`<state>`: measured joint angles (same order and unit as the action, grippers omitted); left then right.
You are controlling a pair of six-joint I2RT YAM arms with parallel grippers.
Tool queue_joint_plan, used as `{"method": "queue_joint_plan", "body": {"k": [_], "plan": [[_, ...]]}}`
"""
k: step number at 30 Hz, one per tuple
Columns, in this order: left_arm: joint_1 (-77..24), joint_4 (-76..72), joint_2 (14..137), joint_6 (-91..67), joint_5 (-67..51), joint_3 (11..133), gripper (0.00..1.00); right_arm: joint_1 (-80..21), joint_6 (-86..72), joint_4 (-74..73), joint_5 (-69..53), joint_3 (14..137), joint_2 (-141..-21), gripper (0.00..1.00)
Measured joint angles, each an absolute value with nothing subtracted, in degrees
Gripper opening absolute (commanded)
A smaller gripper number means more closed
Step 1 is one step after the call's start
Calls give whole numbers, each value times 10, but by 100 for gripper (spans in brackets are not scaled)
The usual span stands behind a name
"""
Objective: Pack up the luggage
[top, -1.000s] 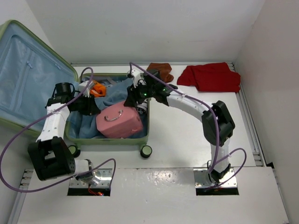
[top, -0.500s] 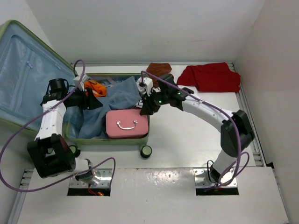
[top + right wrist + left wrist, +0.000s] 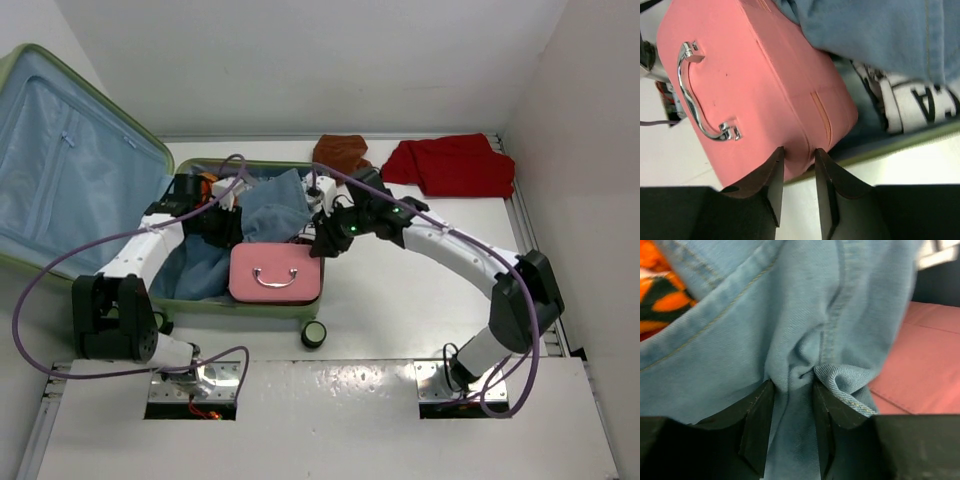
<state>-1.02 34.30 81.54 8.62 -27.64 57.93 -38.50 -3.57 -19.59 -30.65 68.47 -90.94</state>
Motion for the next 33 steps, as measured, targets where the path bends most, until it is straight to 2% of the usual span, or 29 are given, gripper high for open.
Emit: {"method": "queue_joint_plan", "body": {"k": [1,3,6,7,10,12,13,16,17,21,27,33], "plan": [[-11,342,816,84,-266,577,41,-378,-46,-203,-307,685,-908,42],[-12,342,817,78,-245,577,43,-353,-72,-224,-311,686,-907,44],[-4,350,823,73,-239,584,63,-279,-107,-244,-305,701,-908,49],[3,355,825,71,-243,588,72,-250,-114,-244,-297,710,-908,51],[44,363,823,65,-275,604,88,-172,-118,-222,-253,741,-910,61],[72,356,816,53,-292,619,93,-132,-107,-188,-216,757,-917,67],[82,348,810,47,-296,628,100,-118,-98,-174,-194,766,-925,70],[94,323,783,25,-298,672,100,-97,-63,-136,-123,812,-982,81],[93,315,778,20,-300,695,100,-93,-52,-132,-101,841,-1015,87],[89,279,775,0,-303,775,100,-80,-37,-121,-21,961,-1160,100],[90,274,780,-18,-303,784,100,-56,-46,-151,65,1063,-1315,100],[99,279,781,-27,-302,779,100,-20,-114,-233,89,1216,-1437,100]]}}
